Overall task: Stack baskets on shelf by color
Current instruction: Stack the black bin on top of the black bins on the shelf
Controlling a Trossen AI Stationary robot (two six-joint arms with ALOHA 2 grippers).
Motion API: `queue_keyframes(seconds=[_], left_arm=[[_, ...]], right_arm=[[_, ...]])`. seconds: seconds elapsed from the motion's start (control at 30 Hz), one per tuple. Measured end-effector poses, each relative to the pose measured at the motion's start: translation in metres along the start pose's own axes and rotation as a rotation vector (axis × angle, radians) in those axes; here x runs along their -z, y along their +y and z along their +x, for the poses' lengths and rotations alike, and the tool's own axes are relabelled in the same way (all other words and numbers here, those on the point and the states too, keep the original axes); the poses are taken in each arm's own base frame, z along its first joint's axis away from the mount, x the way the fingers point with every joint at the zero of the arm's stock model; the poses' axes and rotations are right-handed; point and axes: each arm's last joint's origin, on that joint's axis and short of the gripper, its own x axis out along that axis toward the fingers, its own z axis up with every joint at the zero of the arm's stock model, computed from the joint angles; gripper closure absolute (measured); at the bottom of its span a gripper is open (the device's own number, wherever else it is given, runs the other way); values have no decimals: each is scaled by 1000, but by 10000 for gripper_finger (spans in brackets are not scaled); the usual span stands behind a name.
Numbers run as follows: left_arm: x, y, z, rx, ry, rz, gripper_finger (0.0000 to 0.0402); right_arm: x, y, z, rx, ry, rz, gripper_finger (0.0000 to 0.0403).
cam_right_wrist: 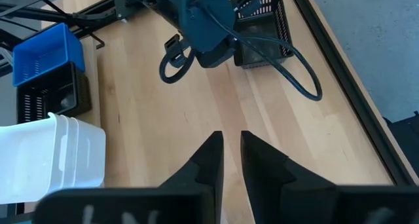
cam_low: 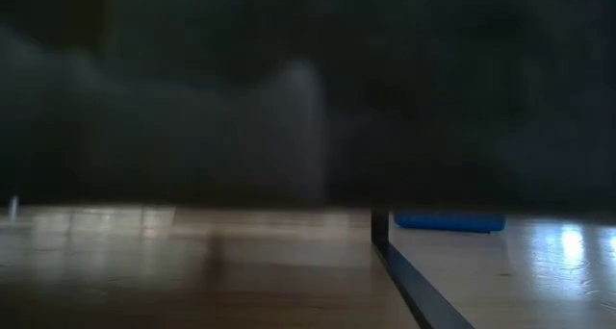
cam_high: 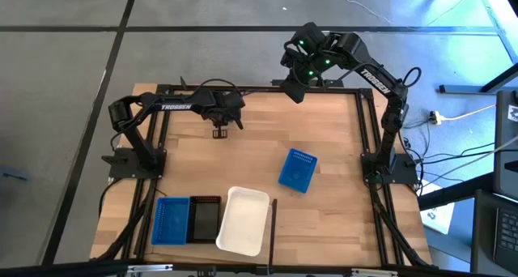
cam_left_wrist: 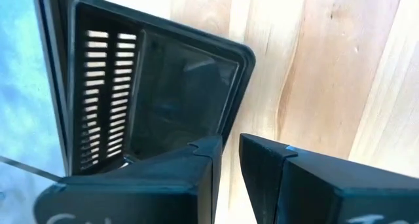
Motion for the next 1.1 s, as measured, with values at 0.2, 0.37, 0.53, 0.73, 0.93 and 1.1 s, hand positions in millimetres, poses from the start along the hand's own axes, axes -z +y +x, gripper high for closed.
queue_keyframes(seconds=[0.2,0.37,0.53,0.73,0.93,1.1], left_arm=[[-1,0,7,4,11,26,354],[-4,-1,11,6,-1,50,354],[-5,0,13,15,-16,63,354],[-5,2,14,40,-43,55,354],[-5,2,15,123,-85,55,370],[-5,2,14,126,-87,53,396]], right_arm=[[0,0,0,-4,4,2,351],[1,0,0,-4,5,2,351],[1,0,0,-4,6,-1,351],[1,0,0,-4,6,-1,351],[1,0,0,-4,7,-1,351],[1,0,0,-5,7,-2,351]])
